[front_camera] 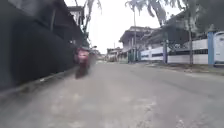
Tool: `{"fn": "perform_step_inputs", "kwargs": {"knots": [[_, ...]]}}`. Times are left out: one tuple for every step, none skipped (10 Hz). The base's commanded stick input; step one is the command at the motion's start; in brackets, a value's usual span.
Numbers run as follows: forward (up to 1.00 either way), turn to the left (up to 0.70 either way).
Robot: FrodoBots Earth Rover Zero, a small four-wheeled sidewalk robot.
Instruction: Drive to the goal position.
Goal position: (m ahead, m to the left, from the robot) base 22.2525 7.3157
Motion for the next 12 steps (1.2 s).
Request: {"fn": "perform_step_inputs", "kwargs": {"knots": [[1.0, -0.38], [1.0, 0.0], [1.0, 0.0], [1.0, 0.0], [1.0, 0.0], [1.0, 0.0], [1.0, 0.0], [1.0, 0.0], [1.0, 0.0], [1.0, 0.0], [1.0, 0.0], [1.0, 0.0]]}}
